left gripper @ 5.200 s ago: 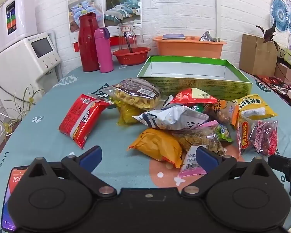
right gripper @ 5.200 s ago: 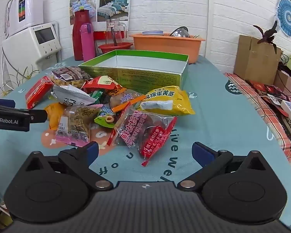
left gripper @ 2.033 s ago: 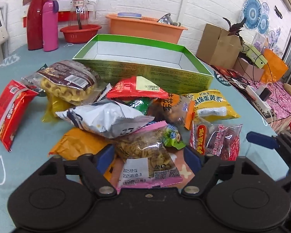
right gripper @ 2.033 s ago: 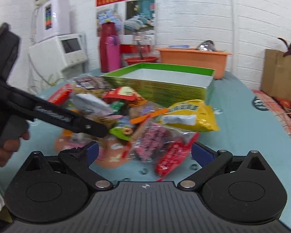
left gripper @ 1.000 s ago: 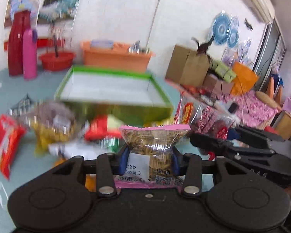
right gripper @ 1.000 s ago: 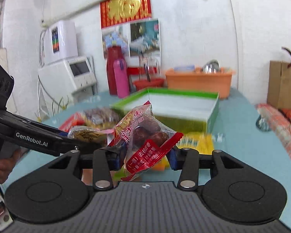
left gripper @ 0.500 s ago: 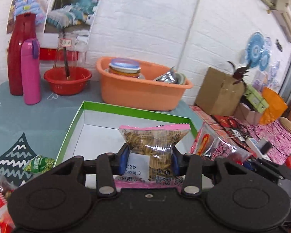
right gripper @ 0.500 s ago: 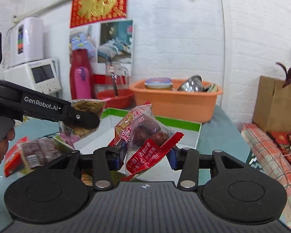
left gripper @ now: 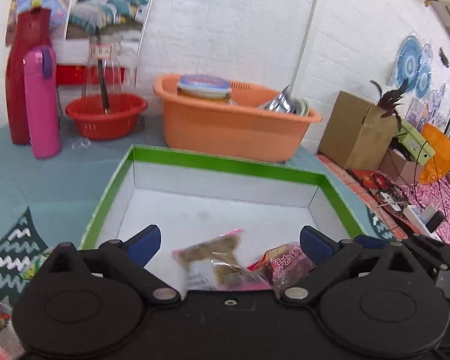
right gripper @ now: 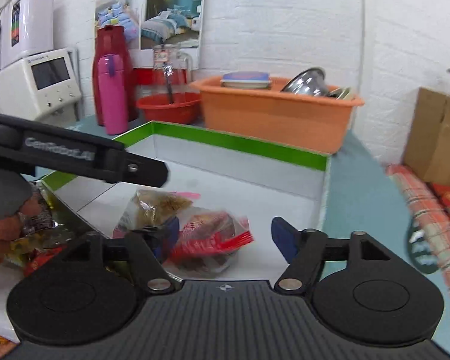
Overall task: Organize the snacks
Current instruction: 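Carry both bags over the green box and open both grippers to drop them, then grasp the white cartoon-print bag with the left gripper while the right grasps the white blue-text bag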
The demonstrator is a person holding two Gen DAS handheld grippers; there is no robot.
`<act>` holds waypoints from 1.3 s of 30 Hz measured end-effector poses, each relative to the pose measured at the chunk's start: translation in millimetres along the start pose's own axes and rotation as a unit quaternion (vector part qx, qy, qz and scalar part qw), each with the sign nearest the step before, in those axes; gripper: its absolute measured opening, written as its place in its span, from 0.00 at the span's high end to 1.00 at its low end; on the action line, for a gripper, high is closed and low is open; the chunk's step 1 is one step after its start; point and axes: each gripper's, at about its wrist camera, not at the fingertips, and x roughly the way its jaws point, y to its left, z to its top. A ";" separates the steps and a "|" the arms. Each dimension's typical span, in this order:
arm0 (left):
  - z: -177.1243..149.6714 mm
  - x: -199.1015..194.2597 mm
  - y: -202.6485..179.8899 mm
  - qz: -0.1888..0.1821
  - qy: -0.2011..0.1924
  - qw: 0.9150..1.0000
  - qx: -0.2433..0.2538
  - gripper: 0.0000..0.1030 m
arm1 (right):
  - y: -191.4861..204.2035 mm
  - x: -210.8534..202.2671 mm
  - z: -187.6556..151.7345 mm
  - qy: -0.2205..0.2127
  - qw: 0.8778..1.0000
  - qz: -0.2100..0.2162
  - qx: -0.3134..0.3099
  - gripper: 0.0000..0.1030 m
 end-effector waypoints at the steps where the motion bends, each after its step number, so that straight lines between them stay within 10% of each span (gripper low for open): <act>1: 1.7 -9.4 -1.9 -0.004 -0.004 1.000 0.002 0.00 | -1.4 -10.5 2.6 -0.012 1.000 -0.002 -0.001 0.00; 15: -61.9 -152.9 -2.5 0.028 -0.045 0.999 -0.012 0.00 | 26.8 -142.5 -24.7 -0.093 0.993 0.050 0.044 0.00; 21: -109.8 -182.5 28.5 0.041 -0.024 0.995 -0.083 0.00 | 58.6 -145.0 -55.1 -0.061 0.990 0.114 0.055 0.00; 34: -143.3 -222.5 66.9 0.074 -0.024 0.988 -0.130 0.00 | 151.6 -80.3 -67.7 -0.027 0.981 0.130 -0.139 0.00; 35: -145.0 -222.4 66.7 0.069 -0.023 0.989 -0.130 0.00 | 154.5 -74.9 -68.0 -0.028 0.981 0.125 -0.148 0.28; 39: -148.2 -216.1 64.2 0.040 -0.009 0.992 -0.122 0.00 | 138.2 -77.9 -69.2 0.008 0.986 0.142 -0.091 0.41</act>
